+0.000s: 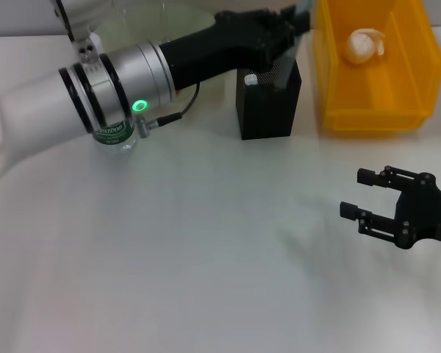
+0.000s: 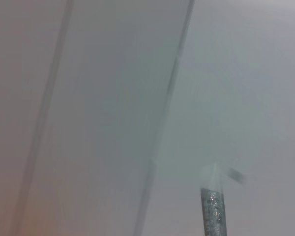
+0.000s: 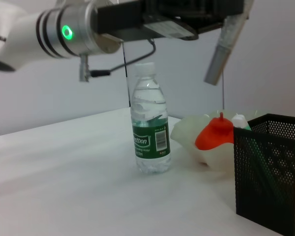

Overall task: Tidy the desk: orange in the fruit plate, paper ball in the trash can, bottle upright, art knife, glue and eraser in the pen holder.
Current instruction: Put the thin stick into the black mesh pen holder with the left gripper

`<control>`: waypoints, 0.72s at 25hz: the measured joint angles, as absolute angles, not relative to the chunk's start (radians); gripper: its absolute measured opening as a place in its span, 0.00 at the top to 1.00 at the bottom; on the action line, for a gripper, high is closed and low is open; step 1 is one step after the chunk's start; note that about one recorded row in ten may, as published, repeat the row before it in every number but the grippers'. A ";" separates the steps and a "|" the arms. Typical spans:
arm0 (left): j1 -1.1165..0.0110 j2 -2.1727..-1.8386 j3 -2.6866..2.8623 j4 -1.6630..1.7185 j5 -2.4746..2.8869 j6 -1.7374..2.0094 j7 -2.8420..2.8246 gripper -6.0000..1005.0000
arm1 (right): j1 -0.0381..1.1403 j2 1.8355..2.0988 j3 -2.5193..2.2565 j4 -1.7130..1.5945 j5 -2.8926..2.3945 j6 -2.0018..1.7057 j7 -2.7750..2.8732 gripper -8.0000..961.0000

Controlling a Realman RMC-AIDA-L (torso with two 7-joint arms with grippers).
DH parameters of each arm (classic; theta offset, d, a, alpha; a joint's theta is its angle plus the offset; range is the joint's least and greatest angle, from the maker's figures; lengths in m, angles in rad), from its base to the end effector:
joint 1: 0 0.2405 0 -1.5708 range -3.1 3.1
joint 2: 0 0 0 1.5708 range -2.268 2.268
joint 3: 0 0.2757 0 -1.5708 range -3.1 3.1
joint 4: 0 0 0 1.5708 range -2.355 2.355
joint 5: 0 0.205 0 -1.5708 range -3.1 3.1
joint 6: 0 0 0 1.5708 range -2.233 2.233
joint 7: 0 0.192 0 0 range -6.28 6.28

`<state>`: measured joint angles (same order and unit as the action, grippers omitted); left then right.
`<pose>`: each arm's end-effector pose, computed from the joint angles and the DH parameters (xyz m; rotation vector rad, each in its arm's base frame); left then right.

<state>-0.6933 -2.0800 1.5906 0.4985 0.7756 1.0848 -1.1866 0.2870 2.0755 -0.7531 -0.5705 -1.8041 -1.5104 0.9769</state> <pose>-0.1171 0.4158 -0.0999 -2.4905 -0.5562 -1.1704 0.3185 0.2926 -0.0533 -2.5461 0.4569 0.6853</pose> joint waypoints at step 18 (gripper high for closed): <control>-0.761 -2.080 2.018 0.493 0.020 0.752 -0.736 0.83 | 0.308 2.078 -0.754 -0.549 -1.804 -1.518 0.973 0.25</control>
